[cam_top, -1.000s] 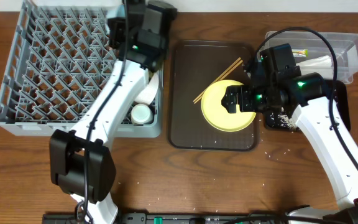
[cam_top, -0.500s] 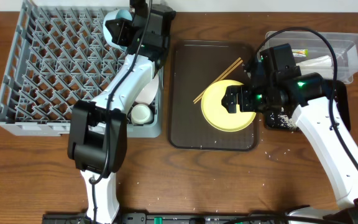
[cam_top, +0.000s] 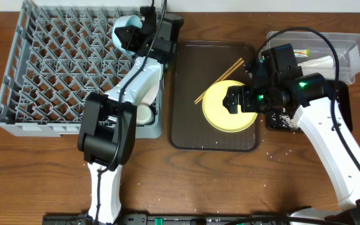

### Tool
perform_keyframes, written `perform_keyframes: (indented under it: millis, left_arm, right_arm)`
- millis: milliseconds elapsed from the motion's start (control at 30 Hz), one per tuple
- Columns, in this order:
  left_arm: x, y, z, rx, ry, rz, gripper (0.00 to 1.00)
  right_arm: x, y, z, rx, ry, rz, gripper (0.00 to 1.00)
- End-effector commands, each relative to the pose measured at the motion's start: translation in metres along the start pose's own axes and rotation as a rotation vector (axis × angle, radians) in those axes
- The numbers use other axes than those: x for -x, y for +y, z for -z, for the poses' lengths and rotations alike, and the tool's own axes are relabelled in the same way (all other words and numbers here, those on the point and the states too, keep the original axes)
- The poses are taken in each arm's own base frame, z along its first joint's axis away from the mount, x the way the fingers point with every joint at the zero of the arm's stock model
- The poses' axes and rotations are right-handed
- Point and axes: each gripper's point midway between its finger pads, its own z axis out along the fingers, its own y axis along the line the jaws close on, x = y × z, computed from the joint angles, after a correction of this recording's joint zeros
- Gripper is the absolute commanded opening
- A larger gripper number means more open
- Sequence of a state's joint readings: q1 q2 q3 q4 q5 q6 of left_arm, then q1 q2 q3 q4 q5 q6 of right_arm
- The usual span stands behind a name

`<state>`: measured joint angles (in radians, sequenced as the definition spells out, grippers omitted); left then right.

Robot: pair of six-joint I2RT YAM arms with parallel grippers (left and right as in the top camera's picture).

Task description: Sort waste into correct bins and load items into the dishwasher

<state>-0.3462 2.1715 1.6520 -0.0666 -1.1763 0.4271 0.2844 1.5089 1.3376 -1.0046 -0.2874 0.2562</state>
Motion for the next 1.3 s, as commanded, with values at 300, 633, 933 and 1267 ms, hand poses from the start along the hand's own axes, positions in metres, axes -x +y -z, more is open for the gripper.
perform_keyframes:
  millis: [300, 633, 933, 1267]
  left_arm:
    - [-0.002, -0.017, 0.023, -0.025, -0.008, -0.124, 0.08]
    - [0.003, -0.033, 0.054, -0.061, -0.053, -0.168, 0.34]
    - [0.009, -0.047, 0.076, -0.113, -0.094, -0.118, 0.59]
    - [0.013, -0.06, 0.085, -0.211, -0.111, -0.033, 0.7]
  right_arm:
    - [0.001, -0.003, 0.0, -0.004, -0.004, -0.015, 0.99]
    - [0.001, -0.003, 0.0, -0.005, -0.004, -0.015, 0.99]
    - [0.001, -0.003, 0.0, -0.005, -0.004, -0.015, 0.99]
    - [0.001, -0.003, 0.0, -0.005, -0.004, -0.015, 0.99]
